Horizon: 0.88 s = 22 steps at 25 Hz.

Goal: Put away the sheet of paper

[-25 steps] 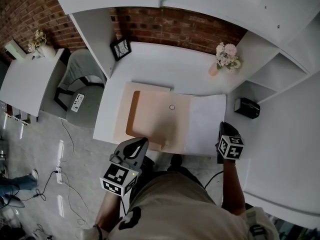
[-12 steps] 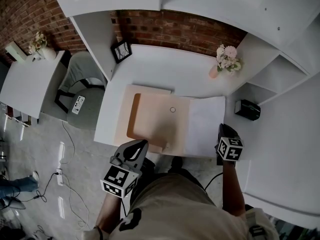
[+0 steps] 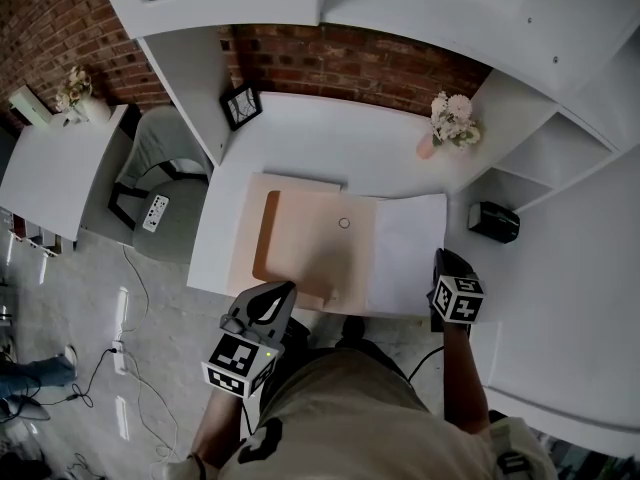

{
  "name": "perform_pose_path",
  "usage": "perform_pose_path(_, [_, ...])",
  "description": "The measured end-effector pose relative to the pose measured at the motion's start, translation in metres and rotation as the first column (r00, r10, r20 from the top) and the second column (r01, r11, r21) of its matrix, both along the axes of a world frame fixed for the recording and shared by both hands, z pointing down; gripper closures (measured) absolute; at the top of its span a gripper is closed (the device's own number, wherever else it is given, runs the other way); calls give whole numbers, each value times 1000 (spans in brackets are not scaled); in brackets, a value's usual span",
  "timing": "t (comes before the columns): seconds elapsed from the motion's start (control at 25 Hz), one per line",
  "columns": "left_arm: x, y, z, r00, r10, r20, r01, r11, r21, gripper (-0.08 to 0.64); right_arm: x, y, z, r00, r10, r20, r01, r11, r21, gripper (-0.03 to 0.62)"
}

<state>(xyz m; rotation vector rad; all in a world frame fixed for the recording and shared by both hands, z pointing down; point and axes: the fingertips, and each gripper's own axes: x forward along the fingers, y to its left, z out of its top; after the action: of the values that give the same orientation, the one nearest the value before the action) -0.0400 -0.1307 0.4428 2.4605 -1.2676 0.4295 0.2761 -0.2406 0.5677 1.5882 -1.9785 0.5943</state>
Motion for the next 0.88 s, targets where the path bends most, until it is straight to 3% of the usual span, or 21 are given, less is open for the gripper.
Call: perform_pose_path(0.88, [-3,1,-2,1000,0,3,0,1000,2,543,-11,-4,0,1000,-24,4,24,1000,1,565])
